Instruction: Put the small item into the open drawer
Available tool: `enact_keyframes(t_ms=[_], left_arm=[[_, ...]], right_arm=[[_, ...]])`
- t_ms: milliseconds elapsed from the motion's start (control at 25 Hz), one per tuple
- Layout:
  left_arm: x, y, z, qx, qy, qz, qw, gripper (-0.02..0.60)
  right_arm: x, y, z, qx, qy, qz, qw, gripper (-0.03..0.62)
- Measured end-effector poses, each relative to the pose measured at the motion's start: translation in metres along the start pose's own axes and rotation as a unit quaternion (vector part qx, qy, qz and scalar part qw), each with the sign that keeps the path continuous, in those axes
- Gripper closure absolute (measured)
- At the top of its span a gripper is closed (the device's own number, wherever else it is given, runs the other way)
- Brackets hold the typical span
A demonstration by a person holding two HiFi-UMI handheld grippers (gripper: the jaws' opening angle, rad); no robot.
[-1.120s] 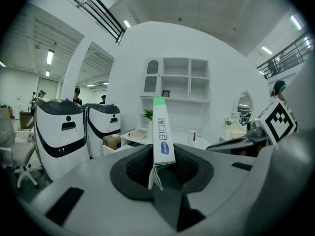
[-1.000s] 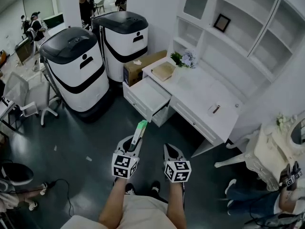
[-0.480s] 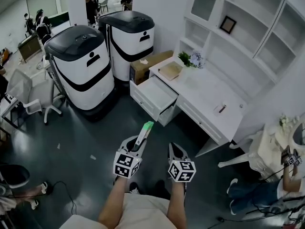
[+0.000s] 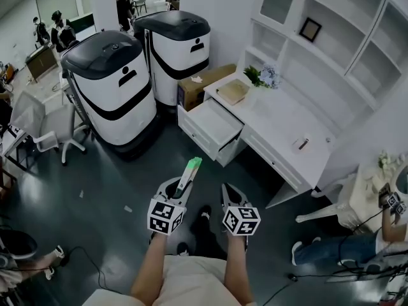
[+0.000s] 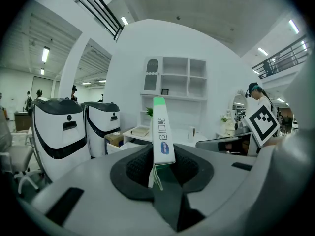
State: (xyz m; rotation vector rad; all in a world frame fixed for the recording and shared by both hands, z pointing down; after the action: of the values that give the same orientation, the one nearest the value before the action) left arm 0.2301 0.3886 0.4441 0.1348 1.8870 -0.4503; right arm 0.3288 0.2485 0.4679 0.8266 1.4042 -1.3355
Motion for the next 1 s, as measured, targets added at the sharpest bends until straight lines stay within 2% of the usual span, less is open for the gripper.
enact_keyframes(t_ms=[320, 480, 640, 840, 1000], left_arm=[[0.022, -0.064, -0.046, 0.006, 0.014, -0.004, 0.9999, 0.477], [0.035, -0.123, -0.079, 0.007, 0.06, -0.001, 0.9982, 0.477], [0.035, -0.194, -0.111, -0.004, 0.124, -0.01, 0.9922, 0.477], [0.054, -0.261, -0.135, -0.008, 0.12, -0.033, 0.9922, 0.477], [0.074, -0.29, -0.153, -0.005, 0.11, -0.03, 0.9934, 0.477]], right_arm=[[0.019, -0.078, 0.027, 0.032, 0.025, -0.02, 0.999, 0.569], [0.025, -0.125, 0.062, 0.028, 0.037, -0.04, 0.998, 0.569], [0.022, -0.184, 0.102, 0.016, 0.093, -0.091, 0.991, 0.569], [0.047, -0.238, 0.14, 0.024, 0.083, -0.089, 0.992, 0.569], [0.059, -0.269, 0.149, 0.034, 0.087, -0.089, 0.992, 0.569]])
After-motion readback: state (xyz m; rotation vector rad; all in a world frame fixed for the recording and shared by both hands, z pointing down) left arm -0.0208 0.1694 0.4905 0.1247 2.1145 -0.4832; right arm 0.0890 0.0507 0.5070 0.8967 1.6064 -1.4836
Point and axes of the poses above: the fingertips, and each gripper's own axes: y backward along the fingers, z to its right, x out of its top, the point moved 4 cm from there along y, backward along the fingers, and after that the axes turned 12 degrees about y, right-handed, at the moved point
